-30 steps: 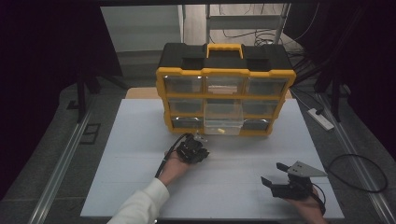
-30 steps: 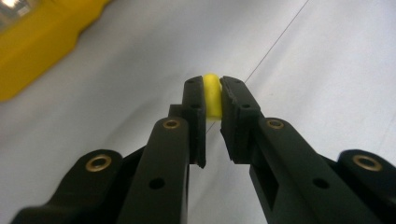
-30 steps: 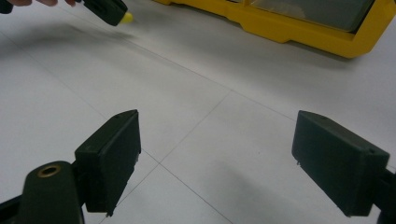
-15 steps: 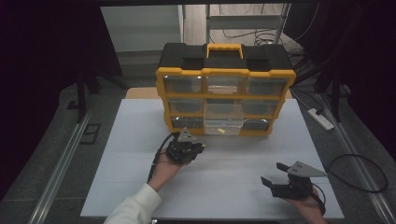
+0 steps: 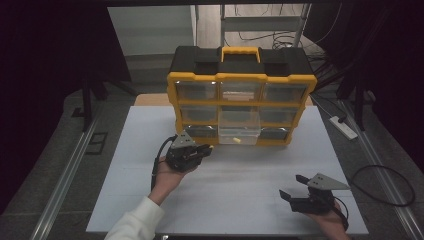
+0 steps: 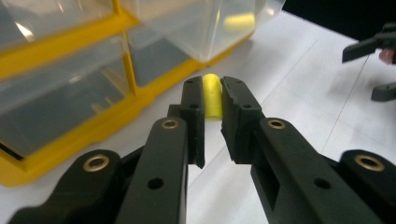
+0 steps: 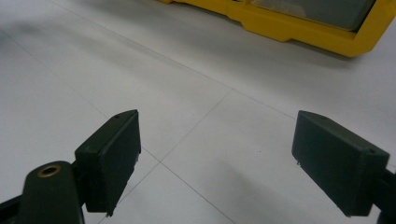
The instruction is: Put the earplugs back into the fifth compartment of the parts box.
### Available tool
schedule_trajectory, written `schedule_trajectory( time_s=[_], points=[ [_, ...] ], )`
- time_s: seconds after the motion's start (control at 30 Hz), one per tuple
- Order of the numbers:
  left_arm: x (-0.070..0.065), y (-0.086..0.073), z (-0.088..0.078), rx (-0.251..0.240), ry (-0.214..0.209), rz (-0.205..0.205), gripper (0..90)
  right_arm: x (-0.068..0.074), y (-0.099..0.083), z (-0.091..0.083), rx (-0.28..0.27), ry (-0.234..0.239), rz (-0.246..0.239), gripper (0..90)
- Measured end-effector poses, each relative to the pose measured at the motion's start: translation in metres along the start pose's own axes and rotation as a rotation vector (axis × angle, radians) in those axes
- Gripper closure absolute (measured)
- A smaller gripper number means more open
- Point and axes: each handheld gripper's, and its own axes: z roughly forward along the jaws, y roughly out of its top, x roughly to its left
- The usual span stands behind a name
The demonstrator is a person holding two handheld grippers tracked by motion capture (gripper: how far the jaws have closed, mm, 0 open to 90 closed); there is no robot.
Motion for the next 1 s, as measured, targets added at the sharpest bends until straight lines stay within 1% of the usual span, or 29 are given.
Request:
schedule_trajectory(
  time_s=[0.1,0.2,0.33,0.43,0.63,0.7,0.83,0.9,1.0],
  points=[
    [0.001,0.005,-0.006,-0.034,0.002,-0.005,79.1,0.000,0.000,-0.001,-0.004,-0.002,0.001,16.5],
    [0.004,0.010,-0.011,-0.065,-0.003,-0.020,79.0,-0.001,0.000,-0.001,-0.004,-0.003,0.000,16.5],
    [0.005,0.017,-0.017,-0.094,0.000,-0.023,78.9,0.000,-0.001,0.000,0.000,-0.004,0.000,16.5],
    [0.005,0.027,-0.022,-0.124,0.002,-0.018,79.0,-0.001,-0.001,0.000,0.001,-0.006,-0.001,16.5],
    [0.005,0.047,-0.028,-0.177,-0.003,-0.013,78.9,0.000,-0.001,0.000,0.003,-0.008,-0.006,16.6],
    [0.005,0.057,-0.026,-0.185,-0.003,-0.007,78.9,0.000,-0.001,0.000,0.003,-0.009,-0.006,16.5],
    [0.004,0.070,-0.016,-0.181,-0.006,-0.001,78.8,0.000,-0.001,0.001,0.003,-0.009,-0.006,16.6],
    [0.003,0.076,-0.006,-0.168,-0.012,0.006,78.8,0.000,0.000,0.001,0.004,-0.008,-0.006,16.6],
    [0.001,0.083,0.008,-0.141,-0.016,0.012,78.8,0.000,0.000,0.001,0.003,-0.009,-0.010,16.7]
  ],
)
